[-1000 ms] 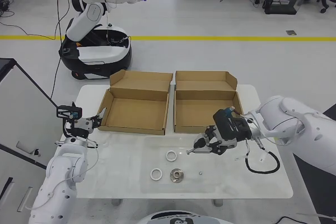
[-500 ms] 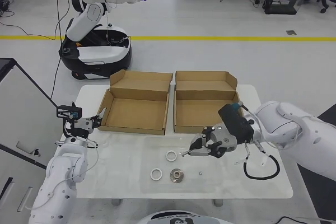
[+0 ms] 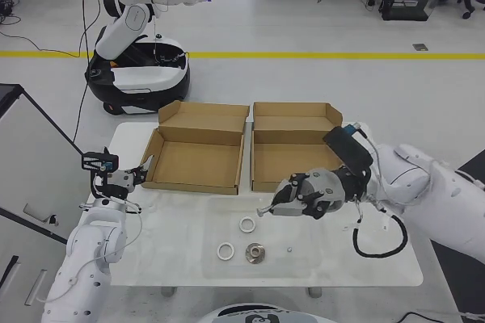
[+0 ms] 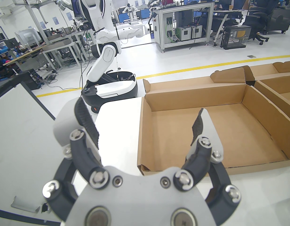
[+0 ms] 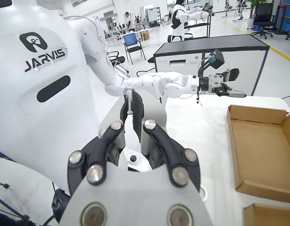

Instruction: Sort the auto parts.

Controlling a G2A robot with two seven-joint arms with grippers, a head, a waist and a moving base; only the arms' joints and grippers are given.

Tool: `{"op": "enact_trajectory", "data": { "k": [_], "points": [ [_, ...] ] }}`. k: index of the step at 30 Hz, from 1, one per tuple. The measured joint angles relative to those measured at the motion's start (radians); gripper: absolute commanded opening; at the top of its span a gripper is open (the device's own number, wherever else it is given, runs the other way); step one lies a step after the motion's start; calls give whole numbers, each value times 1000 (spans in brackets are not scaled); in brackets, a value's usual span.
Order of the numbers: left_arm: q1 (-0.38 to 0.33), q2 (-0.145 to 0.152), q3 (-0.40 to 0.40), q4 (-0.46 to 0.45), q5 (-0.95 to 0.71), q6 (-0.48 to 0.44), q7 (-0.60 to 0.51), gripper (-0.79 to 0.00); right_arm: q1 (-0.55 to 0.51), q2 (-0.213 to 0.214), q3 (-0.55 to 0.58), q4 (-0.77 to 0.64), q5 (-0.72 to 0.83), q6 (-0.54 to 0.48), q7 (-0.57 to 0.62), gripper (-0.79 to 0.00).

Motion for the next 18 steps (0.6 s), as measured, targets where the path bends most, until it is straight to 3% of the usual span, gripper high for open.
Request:
{"op": "enact_trajectory", "data": {
  "k": [11, 18],
  "points": [
    [0, 0, 0, 0, 0, 0, 0, 0, 18, -60, 108, 77, 409, 0, 409, -785],
    [0, 0, 0, 0, 0, 0, 0, 0, 22, -75, 104, 76, 439, 0, 387, -785]
  ]
}}
